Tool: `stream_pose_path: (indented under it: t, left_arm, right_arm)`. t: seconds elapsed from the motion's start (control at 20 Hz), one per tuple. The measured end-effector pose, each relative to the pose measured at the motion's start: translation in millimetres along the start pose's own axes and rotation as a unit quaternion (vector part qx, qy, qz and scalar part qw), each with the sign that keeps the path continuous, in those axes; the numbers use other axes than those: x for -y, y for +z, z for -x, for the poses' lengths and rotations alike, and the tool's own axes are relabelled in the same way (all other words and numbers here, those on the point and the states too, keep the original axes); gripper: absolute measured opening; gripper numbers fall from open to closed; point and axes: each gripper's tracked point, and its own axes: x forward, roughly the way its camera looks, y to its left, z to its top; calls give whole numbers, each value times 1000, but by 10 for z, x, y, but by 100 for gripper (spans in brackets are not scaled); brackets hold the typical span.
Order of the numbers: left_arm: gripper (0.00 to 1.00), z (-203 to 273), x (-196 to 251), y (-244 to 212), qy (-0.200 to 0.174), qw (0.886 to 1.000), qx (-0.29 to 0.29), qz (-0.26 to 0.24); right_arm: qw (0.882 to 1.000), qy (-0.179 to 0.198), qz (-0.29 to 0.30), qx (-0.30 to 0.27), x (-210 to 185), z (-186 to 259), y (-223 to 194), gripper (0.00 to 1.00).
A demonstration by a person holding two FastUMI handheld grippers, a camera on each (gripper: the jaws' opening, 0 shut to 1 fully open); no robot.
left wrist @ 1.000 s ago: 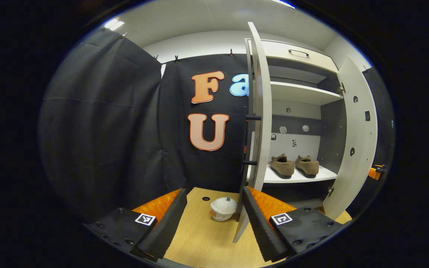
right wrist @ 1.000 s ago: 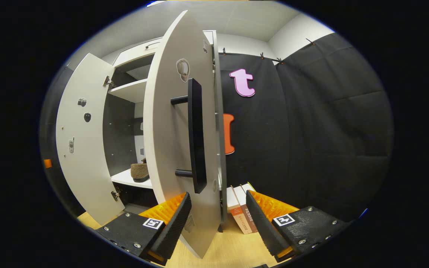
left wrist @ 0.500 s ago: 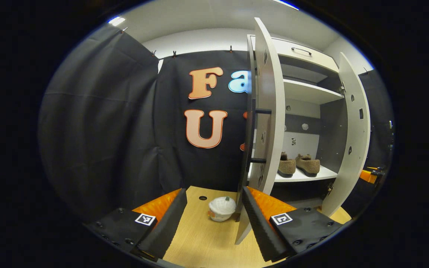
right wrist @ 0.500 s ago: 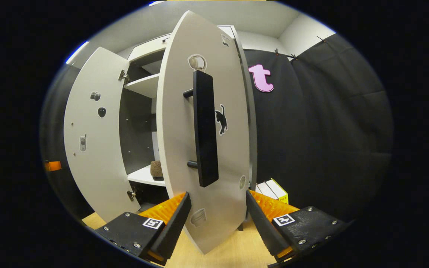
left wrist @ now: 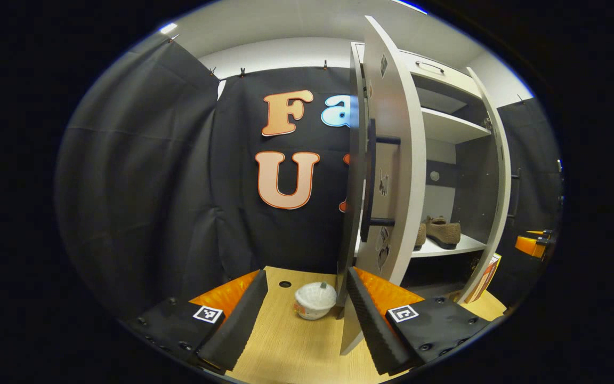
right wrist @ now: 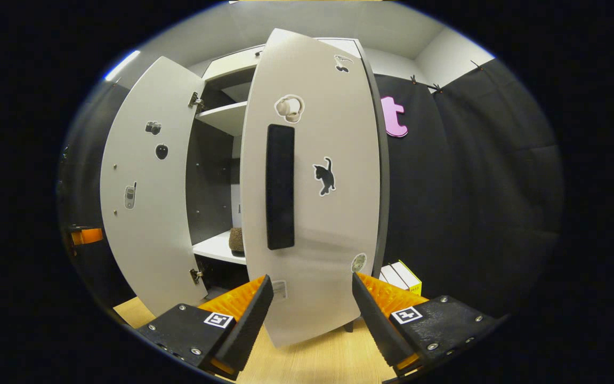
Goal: Grab one shoe with the right hand and put it into the shoe cabinet, grab the other shoe with the left hand and put it into the shoe cabinet; then close the right door with the right hand and the left door with the left hand.
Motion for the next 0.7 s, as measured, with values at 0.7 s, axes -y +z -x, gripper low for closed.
stream_pose_path:
  t: [0.7]
  left_arm:
    - [96, -345, 320, -218, -40, 999, -2, -7]
  right_arm:
    - [998, -51, -32, 26, 506, 366, 267, 85]
